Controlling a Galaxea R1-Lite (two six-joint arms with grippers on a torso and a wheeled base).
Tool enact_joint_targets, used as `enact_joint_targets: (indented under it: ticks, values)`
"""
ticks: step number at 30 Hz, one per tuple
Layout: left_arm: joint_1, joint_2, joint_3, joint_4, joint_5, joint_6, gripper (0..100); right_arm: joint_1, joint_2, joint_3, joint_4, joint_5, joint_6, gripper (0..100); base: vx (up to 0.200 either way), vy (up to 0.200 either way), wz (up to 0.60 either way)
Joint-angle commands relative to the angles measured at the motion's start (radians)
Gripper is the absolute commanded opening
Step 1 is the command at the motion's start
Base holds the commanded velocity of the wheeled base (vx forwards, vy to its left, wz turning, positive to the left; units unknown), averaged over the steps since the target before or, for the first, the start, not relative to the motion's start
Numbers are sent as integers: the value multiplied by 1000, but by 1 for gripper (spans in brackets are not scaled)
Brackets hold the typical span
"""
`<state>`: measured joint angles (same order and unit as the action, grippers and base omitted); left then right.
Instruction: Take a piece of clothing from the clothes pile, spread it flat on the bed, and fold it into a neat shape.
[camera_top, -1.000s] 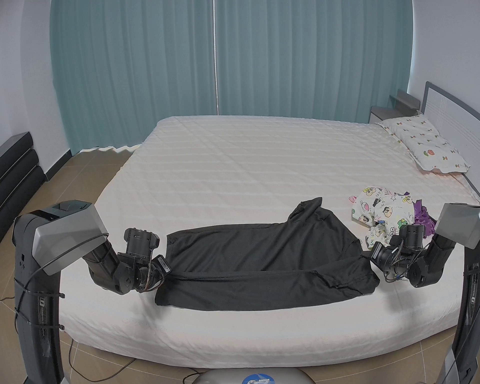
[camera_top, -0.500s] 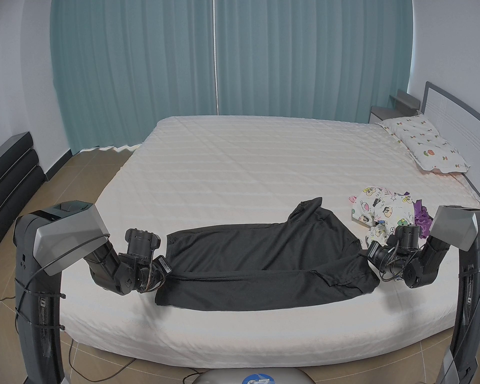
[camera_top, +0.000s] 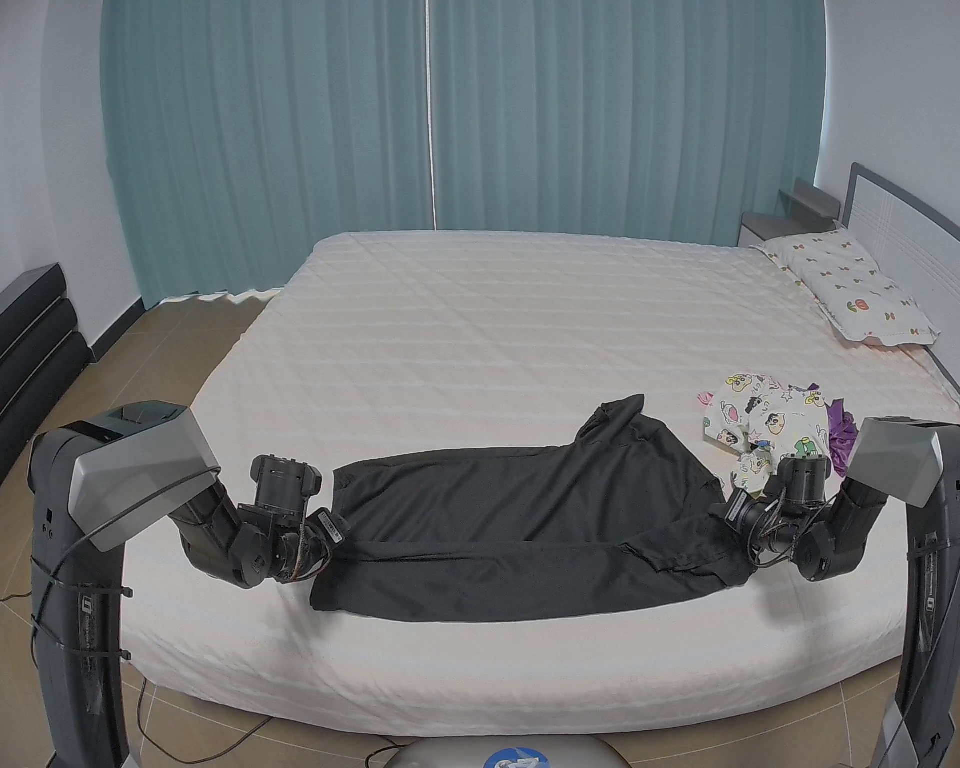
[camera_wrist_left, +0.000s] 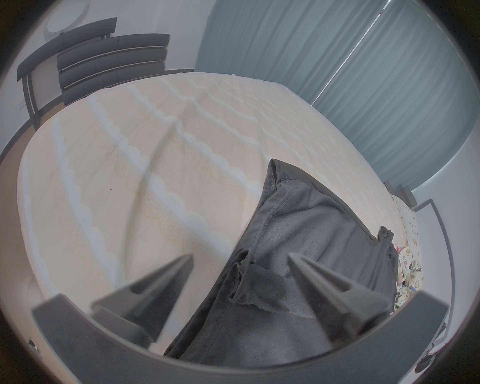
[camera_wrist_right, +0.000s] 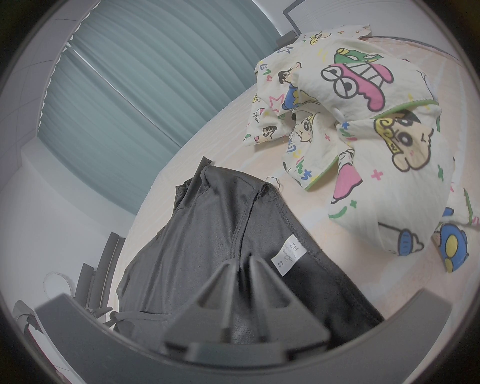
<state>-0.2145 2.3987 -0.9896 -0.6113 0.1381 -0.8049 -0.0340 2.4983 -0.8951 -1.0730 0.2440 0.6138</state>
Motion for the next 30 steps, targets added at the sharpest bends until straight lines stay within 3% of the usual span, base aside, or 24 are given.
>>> enact_joint_targets:
  ticks: [1, 19, 30]
  values:
    - [6, 0, 0, 1, 2, -2, 100, 0, 1, 4, -4, 0, 3, 100, 0, 0, 0]
    - [15, -35, 49, -22, -23, -23, 100, -17, -55, 41, -35, 0, 126, 100, 0, 0, 0]
    - [14, -33, 48, -21, -22, -20, 100, -15, -53, 44, -35, 0, 138, 100, 0, -164, 0]
